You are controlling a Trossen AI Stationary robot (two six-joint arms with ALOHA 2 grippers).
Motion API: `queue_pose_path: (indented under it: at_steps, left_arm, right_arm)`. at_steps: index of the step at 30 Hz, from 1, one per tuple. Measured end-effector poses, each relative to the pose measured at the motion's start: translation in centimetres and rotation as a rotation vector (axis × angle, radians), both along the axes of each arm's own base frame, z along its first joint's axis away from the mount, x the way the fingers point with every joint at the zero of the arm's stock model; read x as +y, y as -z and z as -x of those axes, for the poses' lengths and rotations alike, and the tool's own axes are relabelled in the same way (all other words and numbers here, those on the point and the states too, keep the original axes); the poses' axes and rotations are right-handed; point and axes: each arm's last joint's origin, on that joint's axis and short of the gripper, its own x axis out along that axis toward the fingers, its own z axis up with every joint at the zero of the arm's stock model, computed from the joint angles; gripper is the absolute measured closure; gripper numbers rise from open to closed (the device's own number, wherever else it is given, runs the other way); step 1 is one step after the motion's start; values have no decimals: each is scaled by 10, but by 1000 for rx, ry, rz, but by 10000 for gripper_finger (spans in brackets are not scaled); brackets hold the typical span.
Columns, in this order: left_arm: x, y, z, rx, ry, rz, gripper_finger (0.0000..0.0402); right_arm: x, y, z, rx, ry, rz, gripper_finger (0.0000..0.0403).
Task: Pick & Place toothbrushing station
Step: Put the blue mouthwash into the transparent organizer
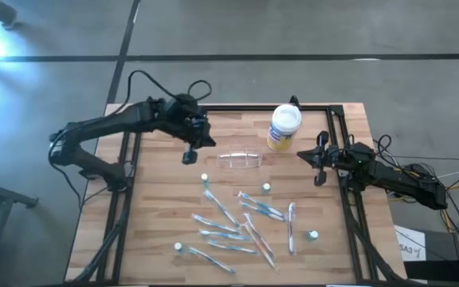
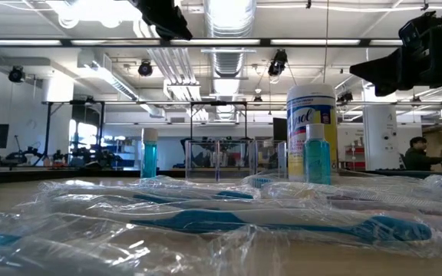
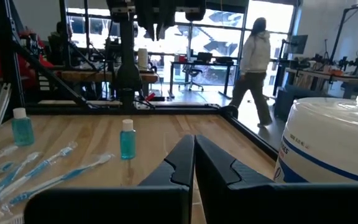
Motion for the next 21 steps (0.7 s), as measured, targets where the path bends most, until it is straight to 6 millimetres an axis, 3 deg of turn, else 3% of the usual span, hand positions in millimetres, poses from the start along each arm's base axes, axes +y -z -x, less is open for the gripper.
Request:
queue_pose_path:
  at_steps: [8,21]
  left_arm:
    - [5,21,-21,62,31,-38,380]
    - [5,43,-37,147,3,35,386]
  right_arm:
    - [0,0,0,0,0,0,394]
    - [0,0,0,-3,0,4,394]
